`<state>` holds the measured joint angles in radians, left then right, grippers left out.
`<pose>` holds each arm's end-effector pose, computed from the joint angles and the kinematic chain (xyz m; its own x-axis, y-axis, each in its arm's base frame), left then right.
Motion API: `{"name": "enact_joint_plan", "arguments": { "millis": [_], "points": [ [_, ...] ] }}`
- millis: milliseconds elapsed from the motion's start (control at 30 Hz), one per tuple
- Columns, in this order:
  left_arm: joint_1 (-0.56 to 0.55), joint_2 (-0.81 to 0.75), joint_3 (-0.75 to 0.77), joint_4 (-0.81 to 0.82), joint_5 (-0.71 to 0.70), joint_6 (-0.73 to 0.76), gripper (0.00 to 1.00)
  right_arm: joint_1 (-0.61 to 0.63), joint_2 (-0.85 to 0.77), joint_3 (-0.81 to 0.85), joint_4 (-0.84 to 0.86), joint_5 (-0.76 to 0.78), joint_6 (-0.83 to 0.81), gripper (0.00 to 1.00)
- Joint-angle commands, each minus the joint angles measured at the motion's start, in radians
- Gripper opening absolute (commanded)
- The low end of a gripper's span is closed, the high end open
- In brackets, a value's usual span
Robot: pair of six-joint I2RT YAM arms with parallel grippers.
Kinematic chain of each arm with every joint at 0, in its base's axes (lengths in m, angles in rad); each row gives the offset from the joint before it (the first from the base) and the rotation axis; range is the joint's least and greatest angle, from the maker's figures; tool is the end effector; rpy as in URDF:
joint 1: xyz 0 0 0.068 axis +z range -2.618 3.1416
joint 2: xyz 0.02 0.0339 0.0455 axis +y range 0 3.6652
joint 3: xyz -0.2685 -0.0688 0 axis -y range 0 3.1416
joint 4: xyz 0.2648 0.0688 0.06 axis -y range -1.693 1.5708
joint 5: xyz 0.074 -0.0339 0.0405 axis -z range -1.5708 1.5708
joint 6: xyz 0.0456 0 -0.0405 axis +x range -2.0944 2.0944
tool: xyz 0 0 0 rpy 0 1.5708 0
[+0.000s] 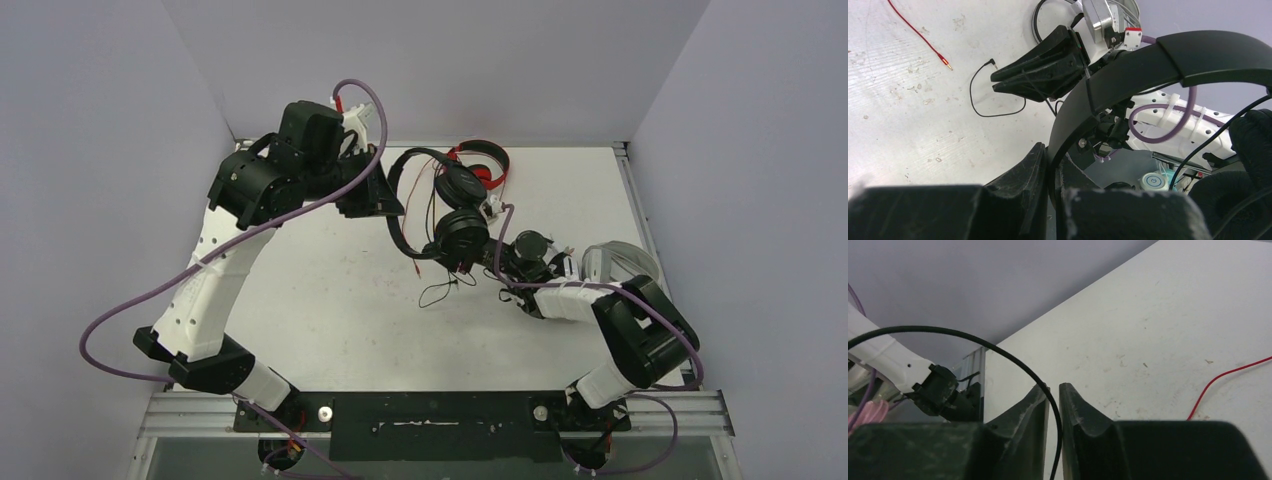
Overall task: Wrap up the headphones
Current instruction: Wrap the headphones cable around the headphones.
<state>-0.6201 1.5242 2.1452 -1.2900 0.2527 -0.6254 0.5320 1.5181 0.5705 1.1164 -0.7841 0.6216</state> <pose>0.2218 -0.1724 0.5113 -0.8320 -0.1024 -0.5452 0.2901 0.7574 -0.5849 0.2542 0.1870 0.2195 -0.4408 0.2190 -0.8705 -0.8640 0.1593 0.4776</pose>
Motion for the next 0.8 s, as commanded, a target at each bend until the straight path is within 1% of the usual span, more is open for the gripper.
{"name": "enact_joint_plan", "arguments": {
  "millis": [0, 33, 133, 233, 333, 400, 467, 533, 600, 700, 767],
  "points": [
    [0.011, 0.006, 0.059, 0.054, 0.032, -0.015, 0.00, 0.003, 0.015, 0.010, 0.176, -0.024, 0.058, 0.05],
    [0.014, 0.006, 0.060, 0.052, 0.028, -0.014, 0.00, 0.003, 0.013, 0.003, 0.174, -0.020, 0.067, 0.00],
    [0.041, 0.007, 0.050, 0.061, 0.019, -0.014, 0.00, 0.012, -0.007, -0.041, 0.152, 0.005, 0.073, 0.00],
    [0.103, 0.012, 0.007, 0.097, 0.068, -0.025, 0.00, 0.032, -0.043, -0.113, 0.157, 0.025, 0.067, 0.00],
    [0.152, 0.046, 0.026, 0.105, 0.066, -0.040, 0.00, 0.055, -0.095, -0.181, 0.154, 0.029, 0.060, 0.00],
    [0.190, 0.071, 0.037, 0.104, 0.047, -0.056, 0.00, 0.078, -0.153, -0.227, 0.118, 0.053, 0.037, 0.00],
    [0.255, 0.074, -0.007, 0.147, 0.042, -0.097, 0.00, 0.113, -0.231, -0.260, 0.014, 0.113, -0.013, 0.00],
    [0.323, 0.063, -0.080, 0.203, 0.037, -0.152, 0.00, 0.163, -0.321, -0.273, -0.151, 0.178, -0.078, 0.00],
    [0.402, 0.054, -0.150, 0.252, 0.031, -0.210, 0.00, 0.222, -0.413, -0.281, -0.268, 0.239, -0.130, 0.00],
    [0.513, 0.064, -0.211, 0.254, -0.029, -0.312, 0.00, 0.275, -0.519, -0.269, -0.445, 0.292, -0.197, 0.00],
    [0.550, 0.091, -0.207, 0.243, -0.083, -0.333, 0.00, 0.305, -0.577, -0.243, -0.571, 0.327, -0.232, 0.00]
  ]
}}
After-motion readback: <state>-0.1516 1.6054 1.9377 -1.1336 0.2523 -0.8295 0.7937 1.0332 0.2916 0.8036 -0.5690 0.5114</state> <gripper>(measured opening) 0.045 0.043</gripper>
